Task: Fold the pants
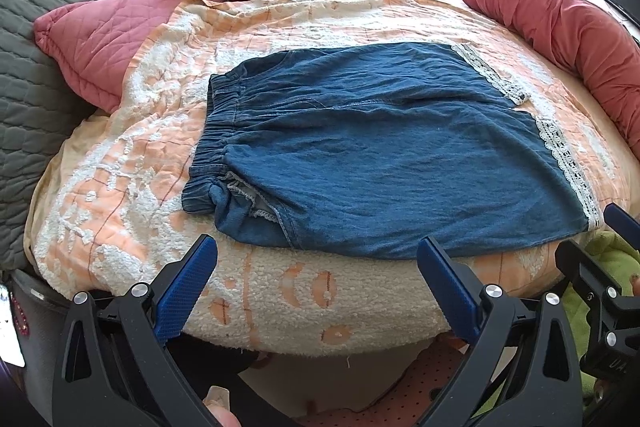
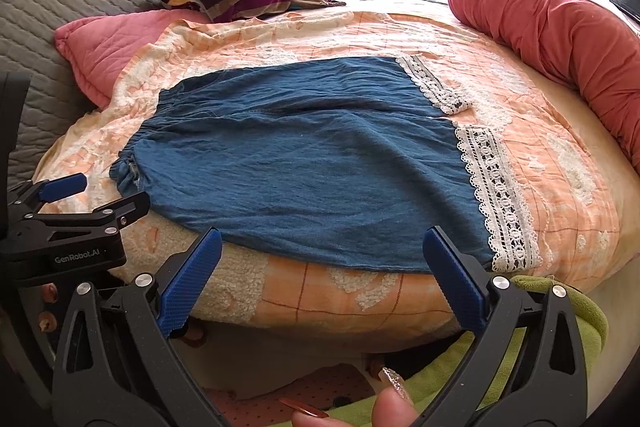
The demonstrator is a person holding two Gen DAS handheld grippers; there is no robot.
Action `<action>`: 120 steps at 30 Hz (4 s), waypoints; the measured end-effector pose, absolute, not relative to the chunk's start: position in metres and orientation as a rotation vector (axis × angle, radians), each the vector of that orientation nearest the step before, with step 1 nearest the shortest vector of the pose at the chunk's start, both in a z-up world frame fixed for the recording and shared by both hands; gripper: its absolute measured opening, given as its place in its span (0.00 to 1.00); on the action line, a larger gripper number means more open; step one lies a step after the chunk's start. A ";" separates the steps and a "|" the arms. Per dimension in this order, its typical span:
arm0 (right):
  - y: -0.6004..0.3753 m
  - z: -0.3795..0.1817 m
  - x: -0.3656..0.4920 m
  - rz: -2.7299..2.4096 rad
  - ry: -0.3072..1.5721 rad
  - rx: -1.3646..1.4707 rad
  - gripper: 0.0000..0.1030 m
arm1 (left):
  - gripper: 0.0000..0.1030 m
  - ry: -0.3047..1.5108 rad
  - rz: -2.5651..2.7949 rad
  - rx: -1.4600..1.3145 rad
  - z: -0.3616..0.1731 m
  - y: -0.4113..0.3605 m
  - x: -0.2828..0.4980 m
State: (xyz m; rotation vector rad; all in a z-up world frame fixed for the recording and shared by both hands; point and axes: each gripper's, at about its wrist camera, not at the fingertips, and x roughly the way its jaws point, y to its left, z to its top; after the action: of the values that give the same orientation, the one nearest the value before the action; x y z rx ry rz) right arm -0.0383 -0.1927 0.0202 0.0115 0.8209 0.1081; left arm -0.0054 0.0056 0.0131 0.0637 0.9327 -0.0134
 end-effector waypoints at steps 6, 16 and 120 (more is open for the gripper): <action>-0.192 0.020 -0.038 0.106 0.820 0.012 0.92 | 0.96 0.930 -0.013 0.065 0.014 0.005 -0.007; -0.190 0.022 -0.037 0.116 0.818 0.014 0.92 | 0.96 0.926 -0.010 0.062 0.015 0.006 -0.008; -0.084 0.024 0.200 0.804 0.776 -0.295 0.02 | 0.31 0.765 -0.141 0.104 0.024 0.117 0.166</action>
State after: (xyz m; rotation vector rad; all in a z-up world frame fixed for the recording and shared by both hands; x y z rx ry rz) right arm 0.2001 -0.0836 0.0237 -0.2955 0.7758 0.8039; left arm 0.1662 0.1167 0.0239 0.1044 0.7647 -0.1406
